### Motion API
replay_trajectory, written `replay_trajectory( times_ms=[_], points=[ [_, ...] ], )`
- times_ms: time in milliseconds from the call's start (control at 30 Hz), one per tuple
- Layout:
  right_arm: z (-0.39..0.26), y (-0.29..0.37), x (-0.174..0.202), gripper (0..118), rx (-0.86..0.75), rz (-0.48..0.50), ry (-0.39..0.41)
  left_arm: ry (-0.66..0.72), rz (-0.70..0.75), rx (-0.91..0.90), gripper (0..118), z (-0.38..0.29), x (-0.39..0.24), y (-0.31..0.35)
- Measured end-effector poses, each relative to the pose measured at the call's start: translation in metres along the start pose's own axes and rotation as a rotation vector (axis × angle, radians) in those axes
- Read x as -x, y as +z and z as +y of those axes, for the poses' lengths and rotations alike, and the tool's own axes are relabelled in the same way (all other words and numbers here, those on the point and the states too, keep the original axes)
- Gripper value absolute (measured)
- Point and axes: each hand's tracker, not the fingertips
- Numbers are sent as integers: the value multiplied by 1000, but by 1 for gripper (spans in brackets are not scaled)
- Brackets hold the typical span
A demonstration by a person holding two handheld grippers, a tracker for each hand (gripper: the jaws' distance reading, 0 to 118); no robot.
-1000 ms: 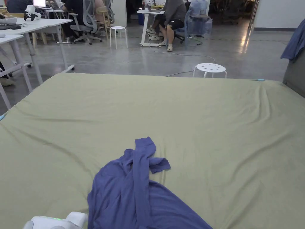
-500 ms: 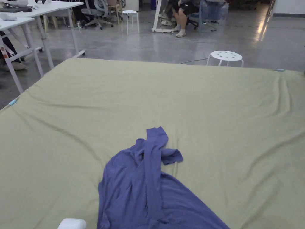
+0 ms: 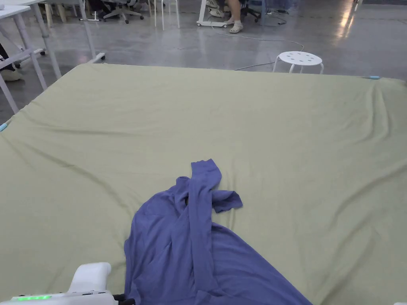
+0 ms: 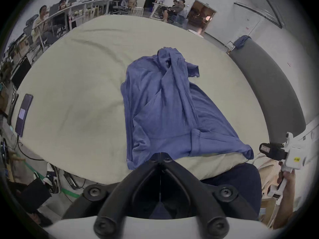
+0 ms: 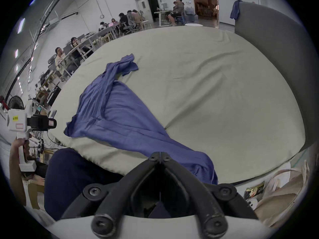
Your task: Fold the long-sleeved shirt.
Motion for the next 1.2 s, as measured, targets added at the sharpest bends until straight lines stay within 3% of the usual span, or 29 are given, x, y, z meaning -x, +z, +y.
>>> replay_trajectory(
  times_ms=[433, 633, 700, 733, 767, 800, 833, 900, 967, 1033, 1100, 1200],
  points=[
    [6, -17, 2, 0, 15, 22, -44, 39, -33, 28, 0, 19, -11, -19],
    [1, -37, 14, 0, 9, 44, -84, -48, -34, -63, 0, 91, -55, -63],
    [1, -41, 20, 0, 28, 15, -53, -74, -13, -78, 1, 121, -71, -87],
    [1, -41, 19, 0, 20, 14, -55, -105, 5, -88, 34, 136, -78, -104],
    [1, -40, 18, 0, 13, 13, -57, -117, 45, -72, 78, 155, -76, -124],
    [-1, -39, 16, 0, 4, 13, -65, -122, 92, -37, 112, 165, -78, -145],
    [-3, -39, 13, 0, -8, 15, -82, -105, 127, -24, 118, 172, -78, -164],
    [-8, -40, 1, 0, -18, 35, -137, -80, 106, 16, 112, 186, -67, -201],
    [-8, -40, -5, 0, -21, 35, -181, -67, 122, 77, 90, 189, -65, -227],
    [-7, -41, -8, 0, -11, 42, -205, -104, 155, 96, 34, 183, -73, -233],
    [-6, -43, -10, 0, -1, 46, -218, -173, 231, 35, 8, 178, -79, -222],
    [-7, -48, -8, 0, 13, 52, -212, -172, 172, -26, 5, 176, -83, -197]
  ],
)
